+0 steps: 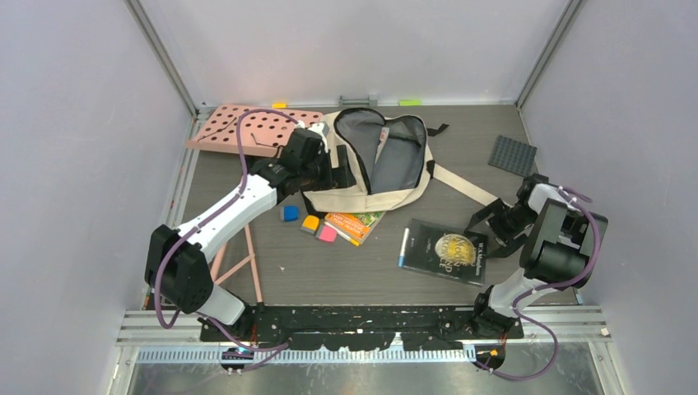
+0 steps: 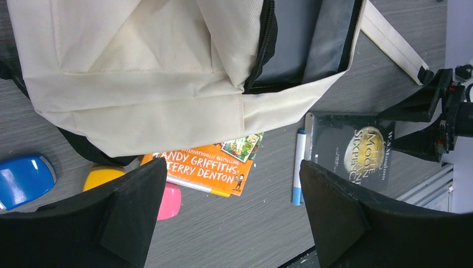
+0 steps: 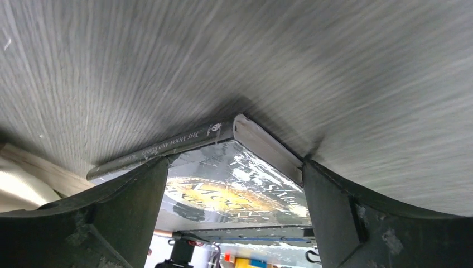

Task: Pack the student bag
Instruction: Pick up the book from the center of the board.

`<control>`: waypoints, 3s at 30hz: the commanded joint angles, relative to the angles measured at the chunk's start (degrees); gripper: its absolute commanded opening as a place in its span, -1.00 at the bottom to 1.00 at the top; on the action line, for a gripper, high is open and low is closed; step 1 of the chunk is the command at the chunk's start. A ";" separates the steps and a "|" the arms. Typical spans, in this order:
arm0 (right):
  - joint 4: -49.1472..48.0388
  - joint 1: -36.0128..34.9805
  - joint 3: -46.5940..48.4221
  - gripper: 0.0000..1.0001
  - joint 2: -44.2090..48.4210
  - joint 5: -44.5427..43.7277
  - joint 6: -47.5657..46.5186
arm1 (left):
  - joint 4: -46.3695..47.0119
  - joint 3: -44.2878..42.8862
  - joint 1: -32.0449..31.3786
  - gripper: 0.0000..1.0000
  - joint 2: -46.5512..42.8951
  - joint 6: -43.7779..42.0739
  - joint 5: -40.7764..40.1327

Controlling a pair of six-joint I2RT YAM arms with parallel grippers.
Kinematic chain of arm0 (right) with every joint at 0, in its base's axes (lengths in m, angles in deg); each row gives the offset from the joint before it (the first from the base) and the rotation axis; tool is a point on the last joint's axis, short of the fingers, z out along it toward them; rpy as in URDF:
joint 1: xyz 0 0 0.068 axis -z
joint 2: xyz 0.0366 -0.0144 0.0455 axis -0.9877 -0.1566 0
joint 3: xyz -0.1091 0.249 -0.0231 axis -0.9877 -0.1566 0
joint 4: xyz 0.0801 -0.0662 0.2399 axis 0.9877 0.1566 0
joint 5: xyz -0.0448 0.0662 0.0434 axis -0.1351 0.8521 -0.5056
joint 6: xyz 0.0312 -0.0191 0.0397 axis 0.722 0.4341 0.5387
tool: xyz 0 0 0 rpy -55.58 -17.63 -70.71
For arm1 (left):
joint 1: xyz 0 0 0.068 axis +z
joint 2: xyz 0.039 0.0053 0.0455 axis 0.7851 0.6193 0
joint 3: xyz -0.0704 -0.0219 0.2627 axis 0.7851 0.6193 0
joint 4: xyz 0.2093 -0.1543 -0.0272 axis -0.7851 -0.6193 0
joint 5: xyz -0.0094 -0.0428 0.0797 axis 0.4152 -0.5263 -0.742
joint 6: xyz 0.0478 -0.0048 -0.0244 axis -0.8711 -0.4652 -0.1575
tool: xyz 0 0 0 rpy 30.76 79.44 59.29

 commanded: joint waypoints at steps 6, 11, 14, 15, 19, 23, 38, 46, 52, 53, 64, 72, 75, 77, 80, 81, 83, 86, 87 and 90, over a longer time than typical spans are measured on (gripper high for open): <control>-9.61 -14.82 2.48 0.71 -4.96 10.02 11.91 | 2.35 1.53 -0.10 0.83 -1.80 0.28 0.49; -12.26 -22.87 9.52 0.61 -10.07 10.32 16.77 | 3.91 3.34 -0.10 0.83 -1.77 -0.19 2.22; -12.11 -27.40 13.76 0.58 -12.05 9.27 17.41 | 5.54 4.43 -0.17 0.81 -1.10 -0.49 4.76; -11.38 -27.83 14.31 0.59 -12.16 8.79 17.08 | 6.11 4.73 -0.15 0.80 -0.69 -0.72 5.74; -8.06 -28.24 15.63 0.74 -11.37 4.97 12.69 | 7.18 5.08 -1.10 0.74 1.91 -2.18 9.08; -4.84 -28.10 14.72 0.81 -9.62 1.60 6.58 | 8.64 5.22 -2.34 0.68 4.81 -1.51 13.39; -1.20 -27.33 10.10 0.76 -5.83 3.63 -4.87 | 6.73 8.44 -5.01 0.38 8.83 6.93 15.74; -3.68 -27.40 7.94 0.67 -6.37 6.54 -4.61 | 8.37 11.89 -8.27 0.22 11.14 14.17 13.18; -5.56 -28.31 7.30 0.72 -6.90 9.97 -5.24 | 7.74 12.27 -9.12 0.19 13.86 17.65 10.28; -5.74 -28.54 7.30 0.73 -6.94 10.19 -5.36 | 8.46 12.13 -9.15 0.19 14.20 17.93 10.38; -6.17 -28.79 7.97 0.63 -7.86 11.01 -5.56 | 7.68 8.36 -10.70 -0.03 16.35 17.84 9.19; -6.38 -28.79 7.39 0.61 -8.00 10.88 -5.19 | 1.90 6.20 -11.48 -0.07 13.52 16.55 4.91; -6.55 -28.77 7.07 0.58 -8.41 11.04 -5.13 | 3.67 6.70 -11.60 -0.07 14.32 16.33 6.65; -6.59 -28.78 6.96 0.57 -8.78 11.03 -5.20 | 3.65 6.45 -11.57 -0.07 16.09 16.35 7.68; -6.66 -28.79 7.09 0.55 -9.20 11.17 -5.12 | 3.12 5.89 -11.53 -0.07 17.87 15.99 7.85; -6.68 -28.79 7.10 0.55 -9.24 11.32 -5.13 | 3.70 5.86 -11.54 -0.07 18.29 15.85 8.17; -6.71 -28.86 7.13 0.55 -9.40 11.64 -5.13 | 7.22 6.54 -11.53 -0.07 19.25 15.18 10.45; -6.64 -29.08 7.00 0.55 -9.62 12.19 -5.24 | 9.21 6.68 -11.55 -0.07 20.73 15.16 11.94; -6.57 -29.17 6.97 0.55 -9.67 12.50 -5.23 | 9.49 6.60 -11.63 -0.07 20.93 15.05 12.08; -6.62 -29.42 6.31 0.55 -9.72 12.74 -5.22 | 9.80 6.32 -11.70 -0.08 20.67 14.77 11.89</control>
